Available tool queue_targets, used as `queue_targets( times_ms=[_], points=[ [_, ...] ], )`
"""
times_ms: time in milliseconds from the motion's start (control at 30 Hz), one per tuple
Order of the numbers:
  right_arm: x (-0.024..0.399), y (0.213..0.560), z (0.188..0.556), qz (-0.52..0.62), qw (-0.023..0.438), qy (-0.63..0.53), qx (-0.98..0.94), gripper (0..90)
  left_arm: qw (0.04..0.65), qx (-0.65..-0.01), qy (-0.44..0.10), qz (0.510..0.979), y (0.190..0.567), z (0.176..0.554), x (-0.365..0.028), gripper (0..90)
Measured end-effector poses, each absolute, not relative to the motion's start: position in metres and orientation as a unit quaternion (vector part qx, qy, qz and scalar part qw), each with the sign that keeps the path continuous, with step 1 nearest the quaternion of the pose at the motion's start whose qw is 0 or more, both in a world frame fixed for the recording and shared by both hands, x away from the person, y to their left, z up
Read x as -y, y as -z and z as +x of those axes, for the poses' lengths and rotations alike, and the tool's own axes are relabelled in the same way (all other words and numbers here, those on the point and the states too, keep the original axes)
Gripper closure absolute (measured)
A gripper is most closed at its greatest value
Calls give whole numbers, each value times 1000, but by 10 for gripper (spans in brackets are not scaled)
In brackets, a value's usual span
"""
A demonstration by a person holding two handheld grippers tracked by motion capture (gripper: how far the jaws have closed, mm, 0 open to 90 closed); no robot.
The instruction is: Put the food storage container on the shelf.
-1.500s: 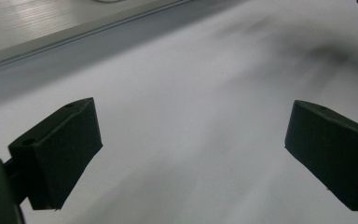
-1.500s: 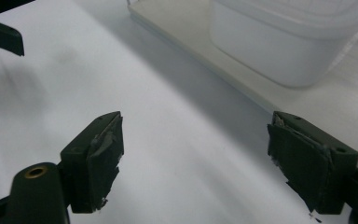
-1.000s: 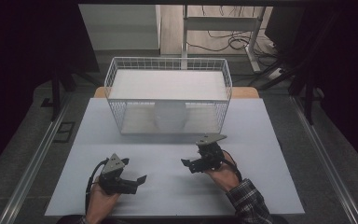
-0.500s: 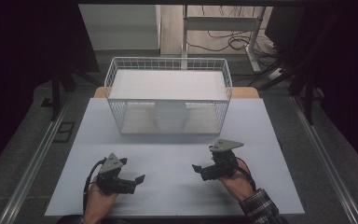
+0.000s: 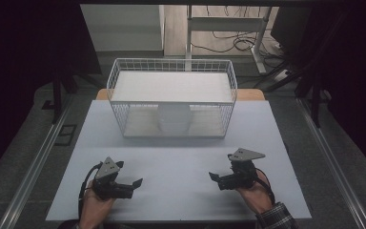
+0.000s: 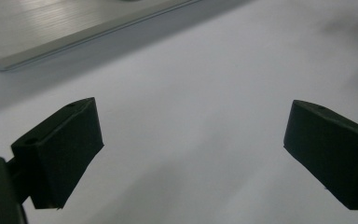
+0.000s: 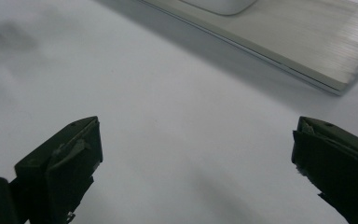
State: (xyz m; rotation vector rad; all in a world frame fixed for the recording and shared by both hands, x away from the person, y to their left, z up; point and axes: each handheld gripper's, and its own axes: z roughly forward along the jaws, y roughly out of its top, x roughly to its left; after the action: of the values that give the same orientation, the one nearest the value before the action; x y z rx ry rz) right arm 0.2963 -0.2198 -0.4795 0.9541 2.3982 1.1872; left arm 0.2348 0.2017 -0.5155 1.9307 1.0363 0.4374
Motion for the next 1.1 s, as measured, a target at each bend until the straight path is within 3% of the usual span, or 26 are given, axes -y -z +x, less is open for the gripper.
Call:
queue_targets(
  times_ms=[467,1100],
  points=[
    [256,484,274,365,177,-397,-824,0,435,-439,-196,761,519,221,-226,26],
    [267,515,266,385,157,-322,-851,0,404,-449,-169,778,534,225,-228,7]
  ],
)
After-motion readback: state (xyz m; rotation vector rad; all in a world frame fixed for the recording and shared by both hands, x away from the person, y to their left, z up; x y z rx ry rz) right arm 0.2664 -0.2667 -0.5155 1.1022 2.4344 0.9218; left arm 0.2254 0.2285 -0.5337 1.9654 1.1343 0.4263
